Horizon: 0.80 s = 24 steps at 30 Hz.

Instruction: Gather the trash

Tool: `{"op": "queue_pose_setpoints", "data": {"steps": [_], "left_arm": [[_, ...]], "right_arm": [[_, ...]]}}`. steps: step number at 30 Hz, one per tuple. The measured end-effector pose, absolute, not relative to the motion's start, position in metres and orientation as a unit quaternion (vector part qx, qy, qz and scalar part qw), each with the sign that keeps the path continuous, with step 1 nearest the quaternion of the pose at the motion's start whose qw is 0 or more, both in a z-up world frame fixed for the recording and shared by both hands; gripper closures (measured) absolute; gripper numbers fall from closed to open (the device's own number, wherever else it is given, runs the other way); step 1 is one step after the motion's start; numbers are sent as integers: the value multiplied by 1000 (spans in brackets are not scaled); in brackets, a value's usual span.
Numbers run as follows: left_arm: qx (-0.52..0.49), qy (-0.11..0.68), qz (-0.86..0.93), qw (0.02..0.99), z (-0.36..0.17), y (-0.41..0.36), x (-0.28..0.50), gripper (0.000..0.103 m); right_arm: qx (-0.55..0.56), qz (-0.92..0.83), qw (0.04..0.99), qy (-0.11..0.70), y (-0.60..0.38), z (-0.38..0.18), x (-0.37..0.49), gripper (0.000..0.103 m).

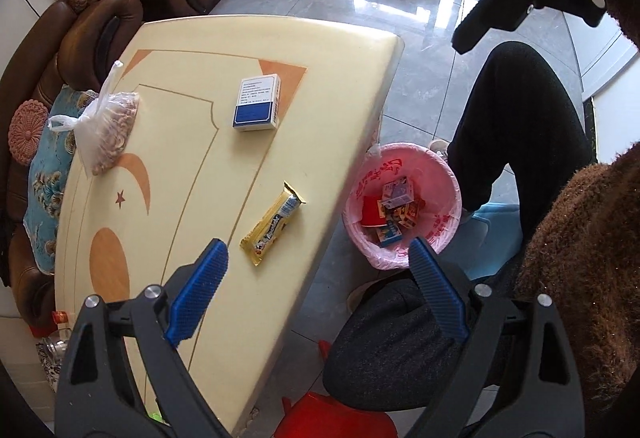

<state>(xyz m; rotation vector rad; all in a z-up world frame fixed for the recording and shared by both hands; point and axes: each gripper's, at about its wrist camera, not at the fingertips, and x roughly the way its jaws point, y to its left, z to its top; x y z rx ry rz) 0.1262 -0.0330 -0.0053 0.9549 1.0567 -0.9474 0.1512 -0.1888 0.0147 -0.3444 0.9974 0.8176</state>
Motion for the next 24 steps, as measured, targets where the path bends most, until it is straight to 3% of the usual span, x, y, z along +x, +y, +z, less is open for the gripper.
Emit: {"op": "queue_pose_setpoints", "data": {"steps": [24], "left_arm": [[437, 509, -425, 608, -74, -41, 183, 14]], "right_arm": [[-145, 386, 756, 509, -198, -42, 240, 7]]}}
